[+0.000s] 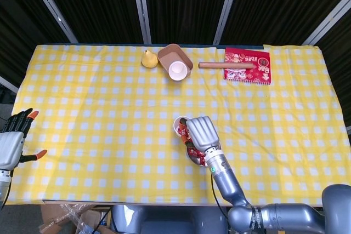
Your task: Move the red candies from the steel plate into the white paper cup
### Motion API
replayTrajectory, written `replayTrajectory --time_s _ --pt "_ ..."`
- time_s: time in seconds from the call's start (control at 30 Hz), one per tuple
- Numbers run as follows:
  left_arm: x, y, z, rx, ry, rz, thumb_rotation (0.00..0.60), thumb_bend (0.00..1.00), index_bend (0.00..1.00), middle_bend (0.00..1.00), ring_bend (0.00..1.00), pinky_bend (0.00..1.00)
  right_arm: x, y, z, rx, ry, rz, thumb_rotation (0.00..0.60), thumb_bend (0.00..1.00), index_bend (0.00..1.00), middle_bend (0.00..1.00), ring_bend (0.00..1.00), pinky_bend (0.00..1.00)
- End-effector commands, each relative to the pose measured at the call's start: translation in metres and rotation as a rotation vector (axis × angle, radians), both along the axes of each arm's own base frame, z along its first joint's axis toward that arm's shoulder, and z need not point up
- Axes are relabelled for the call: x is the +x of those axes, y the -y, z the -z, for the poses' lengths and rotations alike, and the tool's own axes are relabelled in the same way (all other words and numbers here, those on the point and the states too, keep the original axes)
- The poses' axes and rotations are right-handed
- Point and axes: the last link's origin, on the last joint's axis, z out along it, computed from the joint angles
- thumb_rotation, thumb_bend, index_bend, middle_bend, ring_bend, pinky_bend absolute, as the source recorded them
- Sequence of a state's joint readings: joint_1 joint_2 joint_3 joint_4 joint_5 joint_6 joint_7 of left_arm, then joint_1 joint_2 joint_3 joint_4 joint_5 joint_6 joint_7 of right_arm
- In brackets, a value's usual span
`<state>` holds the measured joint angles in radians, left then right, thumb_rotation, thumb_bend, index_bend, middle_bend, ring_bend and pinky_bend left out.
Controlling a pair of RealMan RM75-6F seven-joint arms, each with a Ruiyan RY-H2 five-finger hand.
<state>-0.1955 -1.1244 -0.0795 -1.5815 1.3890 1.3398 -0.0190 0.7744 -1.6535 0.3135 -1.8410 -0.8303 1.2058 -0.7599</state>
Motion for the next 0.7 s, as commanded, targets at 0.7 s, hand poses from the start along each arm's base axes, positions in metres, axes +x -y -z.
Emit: replayTrajectory --time_s 0.7 --pt "0.0 -0.001 -0.001 -0.007 0.018 -0.015 0.6 0.0 0.0 0.0 0.0 0.0 -0.004 0.023 0.025 -0.014 -0.044 0.038 0.6 0.47 0.37 0.85 0.92 0.95"
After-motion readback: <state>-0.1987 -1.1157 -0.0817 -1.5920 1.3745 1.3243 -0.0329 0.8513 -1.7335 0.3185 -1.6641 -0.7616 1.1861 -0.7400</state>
